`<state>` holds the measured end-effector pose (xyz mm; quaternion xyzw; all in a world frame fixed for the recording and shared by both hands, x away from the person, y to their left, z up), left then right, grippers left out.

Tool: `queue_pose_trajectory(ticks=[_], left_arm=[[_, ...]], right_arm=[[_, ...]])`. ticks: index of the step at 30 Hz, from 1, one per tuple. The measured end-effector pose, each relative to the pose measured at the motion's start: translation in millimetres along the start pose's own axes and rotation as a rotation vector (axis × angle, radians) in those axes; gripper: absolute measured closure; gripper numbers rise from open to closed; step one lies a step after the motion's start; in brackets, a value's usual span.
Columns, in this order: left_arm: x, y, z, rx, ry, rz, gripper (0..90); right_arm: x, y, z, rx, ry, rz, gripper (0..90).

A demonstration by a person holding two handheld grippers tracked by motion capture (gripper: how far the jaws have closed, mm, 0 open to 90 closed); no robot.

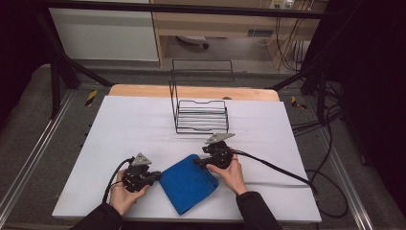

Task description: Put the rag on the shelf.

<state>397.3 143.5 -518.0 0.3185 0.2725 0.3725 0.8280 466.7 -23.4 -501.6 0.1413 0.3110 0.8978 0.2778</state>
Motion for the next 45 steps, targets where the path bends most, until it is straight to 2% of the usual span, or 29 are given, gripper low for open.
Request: queue_pose_trajectory(ticks=[2,5,7,8,18,22,26,29,30,32,37,39,45], left_arm=[[0.1,-0.1,0.1,0.002,0.0,0.001,87.4],[0.1,-0.1,0.2,0.002,0.001,0.001,87.7],[0.2,-0.2,0.3,0.002,0.002,0.002,87.8],[0.3,-0.2,0.4,0.002,0.003,0.0,87.8],[0.4,0.2,1.2,0.004,0.015,0.001,88.1],[0.6,-0.3,3.8,0.012,0.012,-0.002,88.5],[2.2,0.1,10.5,0.008,-0.001,-0.001,88.7],[3.8,-1.1,16.4,0.007,-0.003,-0.002,88.6],[4.4,-2.5,18.7,0.005,-0.002,0.002,88.6],[4.6,-6.1,22.8,0.005,-0.004,0.008,88.6],[2.6,-15.7,33.4,0.01,-0.019,0.021,88.7],[2.7,-18.8,37.8,0.01,-0.028,0.033,88.7],[4.9,-29.2,49.8,0.014,-0.056,0.066,88.6]], right_arm=[[-0.6,-6.5,-0.4,0.012,0.009,0.003,40.6],[-2.9,-12.3,-3.0,0.031,-0.003,0.011,46.8],[-2.9,-16.1,-7.6,0.058,-0.006,0.027,54.3],[-2.9,-16.1,-7.6,0.058,-0.006,0.027,54.3],[7.0,-18.9,-10.2,0.057,-0.035,0.088,80.9],[8.1,-16.7,-9.6,0.057,-0.05,0.088,83.7],[7.8,-12.4,-8.5,0.055,-0.071,0.065,83.8],[8.2,-5.5,-7.3,0.04,-0.095,0.018,83.8],[8.2,-5.5,-7.3,0.04,-0.095,0.018,83.8],[6.9,-1.6,-8.9,0.034,-0.114,-0.021,83.8],[4.3,3.0,-10.3,0.017,-0.148,-0.036,83.9],[-0.8,5.8,-12.9,0.012,-0.176,-0.058,83.9],[-6.9,11.0,-15.2,-0.006,-0.212,-0.094,84.0]])
Point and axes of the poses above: each handheld gripper's, and its own axes: y roughly backward along the jaws, z roughly out of its top, x roughly to its left, the point moved 10 cm from there along -y, roughly forward along the jaws, and after that the axes turned 5 degrees about y, right-handed, at the moved point
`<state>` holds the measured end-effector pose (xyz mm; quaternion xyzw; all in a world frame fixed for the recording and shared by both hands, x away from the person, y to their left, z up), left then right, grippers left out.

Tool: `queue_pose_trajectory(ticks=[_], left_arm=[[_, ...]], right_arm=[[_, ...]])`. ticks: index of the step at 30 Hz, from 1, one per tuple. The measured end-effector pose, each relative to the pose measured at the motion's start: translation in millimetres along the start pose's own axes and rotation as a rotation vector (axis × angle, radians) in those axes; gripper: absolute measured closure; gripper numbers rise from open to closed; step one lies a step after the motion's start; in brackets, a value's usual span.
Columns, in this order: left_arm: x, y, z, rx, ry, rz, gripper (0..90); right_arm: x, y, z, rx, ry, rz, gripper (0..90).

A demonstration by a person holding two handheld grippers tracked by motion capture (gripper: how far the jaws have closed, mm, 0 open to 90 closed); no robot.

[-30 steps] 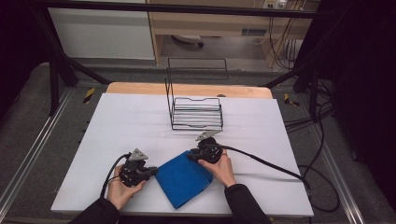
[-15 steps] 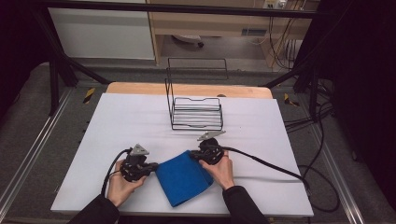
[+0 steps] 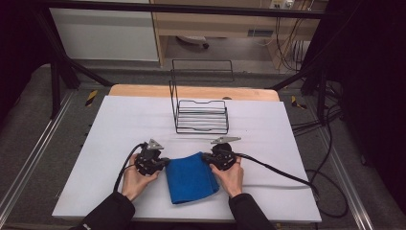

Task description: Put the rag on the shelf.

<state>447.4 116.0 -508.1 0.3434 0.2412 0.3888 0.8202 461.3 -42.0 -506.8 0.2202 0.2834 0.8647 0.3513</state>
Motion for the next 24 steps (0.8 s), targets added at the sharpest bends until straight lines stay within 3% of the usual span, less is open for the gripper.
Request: queue_pose_trajectory(ticks=[3,6,8,15,17,18,21,22,24], left_arm=[[0.3,-4.2,8.3,-0.007,-0.026,0.025,88.6],[-0.3,-8.8,16.8,-0.02,-0.025,0.032,88.5],[-1.6,-12.6,22.3,-0.032,-0.02,0.025,88.4],[-10.0,-22.2,32.8,-0.06,-0.01,-0.004,86.4],[-10.7,-19.8,33.7,-0.07,-0.004,-0.005,83.7],[-10.9,-17.3,34.3,-0.077,-0.003,-0.006,78.0],[-13.0,-7.4,35.7,-0.109,0.001,-0.022,72.2],[-13.8,-4.5,34.8,-0.111,-0.001,-0.029,63.9],[-14.8,-0.2,30.7,-0.107,-0.003,-0.038,60.2]], right_arm=[[-3.1,4.3,0.9,-0.011,-0.016,-0.027,84.0],[-7.0,9.8,1.6,-0.024,-0.025,-0.057,84.0],[-12.1,15.7,0.2,-0.028,-0.044,-0.088,84.0],[-22.7,22.9,-7.4,-0.032,-0.088,-0.126,84.0],[-25.3,22.7,-10.9,-0.027,-0.091,-0.138,84.0],[-27.9,21.5,-14.3,-0.018,-0.083,-0.153,83.7],[-29.0,19.9,-15.9,-0.017,-0.085,-0.152,83.1],[-29.4,19.1,-16.4,-0.018,-0.078,-0.153,81.4],[-29.3,19.0,-15.9,-0.023,-0.073,-0.151,79.1]])
Point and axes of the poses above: each handheld gripper's, and its own axes: y roughly backward along the jaws, z roughly out of its top, x roughly to its left, the point moved 10 cm from there along -y, roughly forward along the jaws, and after that the axes turned 5 degrees about y, right-handed, at the moved point
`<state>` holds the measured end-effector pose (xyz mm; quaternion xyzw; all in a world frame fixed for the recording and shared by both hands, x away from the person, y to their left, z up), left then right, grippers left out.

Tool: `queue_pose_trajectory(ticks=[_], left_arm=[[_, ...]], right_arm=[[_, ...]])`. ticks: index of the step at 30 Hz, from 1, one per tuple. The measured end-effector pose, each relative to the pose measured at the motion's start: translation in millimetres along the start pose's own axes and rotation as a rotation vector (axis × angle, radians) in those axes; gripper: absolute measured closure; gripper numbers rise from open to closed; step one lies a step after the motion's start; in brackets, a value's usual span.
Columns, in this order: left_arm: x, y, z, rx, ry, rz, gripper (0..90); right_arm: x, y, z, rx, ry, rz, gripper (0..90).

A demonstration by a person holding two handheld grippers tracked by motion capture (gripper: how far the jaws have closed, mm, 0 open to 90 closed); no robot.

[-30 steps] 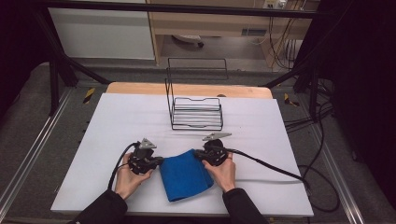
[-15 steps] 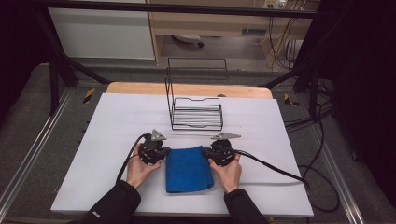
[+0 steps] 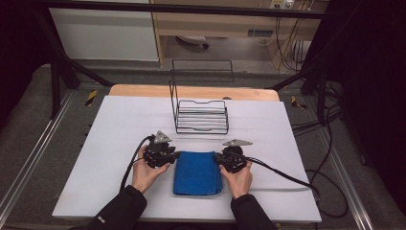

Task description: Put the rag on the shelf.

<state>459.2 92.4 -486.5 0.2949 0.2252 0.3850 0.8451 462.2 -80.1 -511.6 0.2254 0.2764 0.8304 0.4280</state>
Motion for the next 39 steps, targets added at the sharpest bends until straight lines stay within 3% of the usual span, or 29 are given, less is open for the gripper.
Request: queue_pose_trajectory(ticks=[8,11,16,20,25,31,39], left_arm=[[0.9,0.7,-14.1,0.027,0.013,-0.038,32.4],[2.7,-2.8,-9.9,0.023,0.019,-0.027,31.9],[4.4,-11.4,-3.8,0.033,0.062,-0.027,42.5],[6.7,-19.2,-0.9,0.049,0.079,0.0,52.7],[6.1,-26.8,-0.6,0.061,0.107,-0.004,61.2],[4.4,-34.6,-6.6,0.088,0.106,-0.008,65.8],[4.3,-37.8,-7.8,0.076,0.119,-0.009,69.6]], right_arm=[[-8.9,13.0,6.2,-0.064,0.071,0.07,47.6],[-14.2,20.7,6.7,-0.08,0.103,0.086,34.5],[-18.7,34.2,3.4,-0.094,0.14,0.128,15.7],[-22.1,43.7,-5.1,-0.105,0.144,0.147,10.8],[-25.7,50.7,-11.0,-0.113,0.126,0.159,8.3],[-25.4,53.7,-8.1,-0.129,0.111,0.164,8.0],[-24.0,50.5,-10.8,-0.117,0.115,0.168,7.8]])
Point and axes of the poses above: each handheld gripper's, and its own axes: y roughly backward along the jaws, z roughly out of its top, x roughly to its left, the point moved 10 cm from there along -y, roughly forward along the jaws, and after that the axes turned 5 degrees about y, right-handed, at the moved point
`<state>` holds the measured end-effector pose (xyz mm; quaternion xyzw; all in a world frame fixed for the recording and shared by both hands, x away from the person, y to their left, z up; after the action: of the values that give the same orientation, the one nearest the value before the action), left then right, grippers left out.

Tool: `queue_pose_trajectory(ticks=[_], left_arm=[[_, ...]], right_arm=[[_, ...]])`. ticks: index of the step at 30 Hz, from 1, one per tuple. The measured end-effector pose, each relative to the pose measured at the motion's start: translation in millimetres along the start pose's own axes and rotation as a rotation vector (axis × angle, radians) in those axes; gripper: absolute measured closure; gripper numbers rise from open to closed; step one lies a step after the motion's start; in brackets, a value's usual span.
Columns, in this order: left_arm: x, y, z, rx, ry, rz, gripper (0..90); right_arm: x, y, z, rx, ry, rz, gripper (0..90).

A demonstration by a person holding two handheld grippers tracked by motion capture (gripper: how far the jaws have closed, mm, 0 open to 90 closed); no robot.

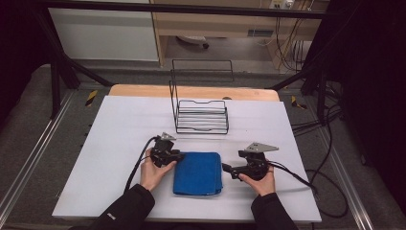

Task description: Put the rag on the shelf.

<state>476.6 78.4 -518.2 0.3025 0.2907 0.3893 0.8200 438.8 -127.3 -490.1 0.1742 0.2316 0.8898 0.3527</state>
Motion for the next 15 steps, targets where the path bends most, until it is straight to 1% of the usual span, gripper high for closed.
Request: queue_pose_trajectory(ticks=[2,5,7,13,15], left_arm=[[-1.1,-0.2,-0.3,-0.004,0.003,-0.006,71.9],[-2.4,0.8,-1.6,0.0,-0.002,-0.009,78.2],[-2.5,1.3,-1.7,-0.006,-0.004,-0.009,82.3],[-3.1,1.6,-2.1,-0.013,-0.016,-0.008,85.1],[-2.6,1.3,-2.3,-0.011,-0.015,-0.012,85.3]], right_arm=[[0.7,-1.2,-1.4,0.01,-0.005,0.003,7.6],[0.8,-2.3,-1.3,0.009,-0.01,0.003,7.2],[0.3,-2.6,-1.3,0.009,-0.008,0.002,6.8],[-1.2,-5.1,0.1,0.004,-0.015,0.0,5.9],[-1.9,-6.8,1.3,0.009,-0.009,-0.003,5.3]])
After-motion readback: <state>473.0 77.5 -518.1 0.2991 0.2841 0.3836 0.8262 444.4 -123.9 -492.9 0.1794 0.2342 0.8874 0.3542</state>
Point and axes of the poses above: each handheld gripper's, and its own axes: y roughly backward along the jaws, z roughly out of its top, x roughly to its left, the point moved 10 cm from there along -y, roughly forward along the jaws, and after that the axes turned 5 degrees about y, right-handed, at the moved point
